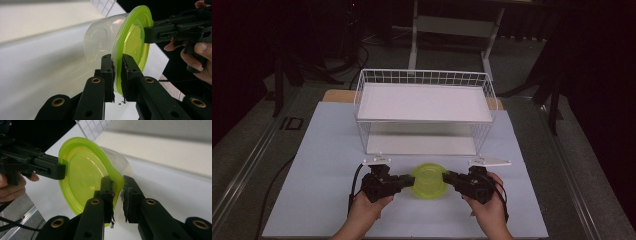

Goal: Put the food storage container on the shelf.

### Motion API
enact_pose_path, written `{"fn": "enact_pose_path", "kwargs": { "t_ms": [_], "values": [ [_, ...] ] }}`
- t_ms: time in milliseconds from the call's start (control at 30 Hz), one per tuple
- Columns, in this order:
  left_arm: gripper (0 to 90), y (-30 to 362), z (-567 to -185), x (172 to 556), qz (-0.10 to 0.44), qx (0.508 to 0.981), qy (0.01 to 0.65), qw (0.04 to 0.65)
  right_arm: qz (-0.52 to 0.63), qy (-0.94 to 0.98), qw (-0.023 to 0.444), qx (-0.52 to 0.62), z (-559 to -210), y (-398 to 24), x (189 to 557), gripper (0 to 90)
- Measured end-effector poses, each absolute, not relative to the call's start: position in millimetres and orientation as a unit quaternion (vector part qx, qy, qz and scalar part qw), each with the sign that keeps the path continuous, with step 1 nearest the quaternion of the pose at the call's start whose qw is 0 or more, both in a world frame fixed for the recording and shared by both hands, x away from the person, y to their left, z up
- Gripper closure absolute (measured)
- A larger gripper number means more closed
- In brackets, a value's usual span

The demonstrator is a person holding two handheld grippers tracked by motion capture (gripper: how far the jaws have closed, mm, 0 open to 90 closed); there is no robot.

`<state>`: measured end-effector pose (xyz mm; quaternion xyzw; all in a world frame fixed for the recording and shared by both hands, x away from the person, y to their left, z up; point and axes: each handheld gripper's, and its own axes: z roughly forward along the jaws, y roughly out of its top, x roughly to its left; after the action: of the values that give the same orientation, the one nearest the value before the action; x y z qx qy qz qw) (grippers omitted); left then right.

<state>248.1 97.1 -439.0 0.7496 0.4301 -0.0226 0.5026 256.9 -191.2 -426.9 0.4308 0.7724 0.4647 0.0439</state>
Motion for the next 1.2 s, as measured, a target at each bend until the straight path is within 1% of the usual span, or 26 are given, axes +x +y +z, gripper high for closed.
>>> {"fn": "enact_pose_path", "kwargs": {
  "t_ms": [300, 533, 667, 967, 1067, 1200],
  "values": [
    [82.2, 103.7, -411.8, 255.6, -0.004, 0.744, 0.428, 0.513, 0.473, 0.773, 0.064, 0.417, -399.3, -183.3, 266.6, 79.7],
    [82.2, 107.3, -386.0, 264.2, 0.006, 0.736, 0.424, 0.527, 0.487, 0.769, 0.086, 0.405, -368.6, -179.5, 276.3, 79.6],
    [82.2, 109.8, -362.4, 272.0, 0.022, 0.732, 0.423, 0.534, 0.492, 0.767, 0.098, 0.399, -349.8, -176.3, 284.4, 79.5],
    [82.1, 115.0, -324.3, 297.7, 0.036, 0.724, 0.427, 0.541, 0.503, 0.760, 0.107, 0.398, -313.0, -169.3, 310.2, 79.4],
    [81.9, 115.2, -314.8, 308.4, 0.043, 0.723, 0.431, 0.539, 0.504, 0.758, 0.114, 0.398, -302.7, -166.7, 320.9, 79.4],
    [81.7, 114.7, -305.2, 321.0, 0.053, 0.720, 0.437, 0.537, 0.500, 0.758, 0.111, 0.404, -291.7, -164.3, 336.1, 79.3]
  ]
}}
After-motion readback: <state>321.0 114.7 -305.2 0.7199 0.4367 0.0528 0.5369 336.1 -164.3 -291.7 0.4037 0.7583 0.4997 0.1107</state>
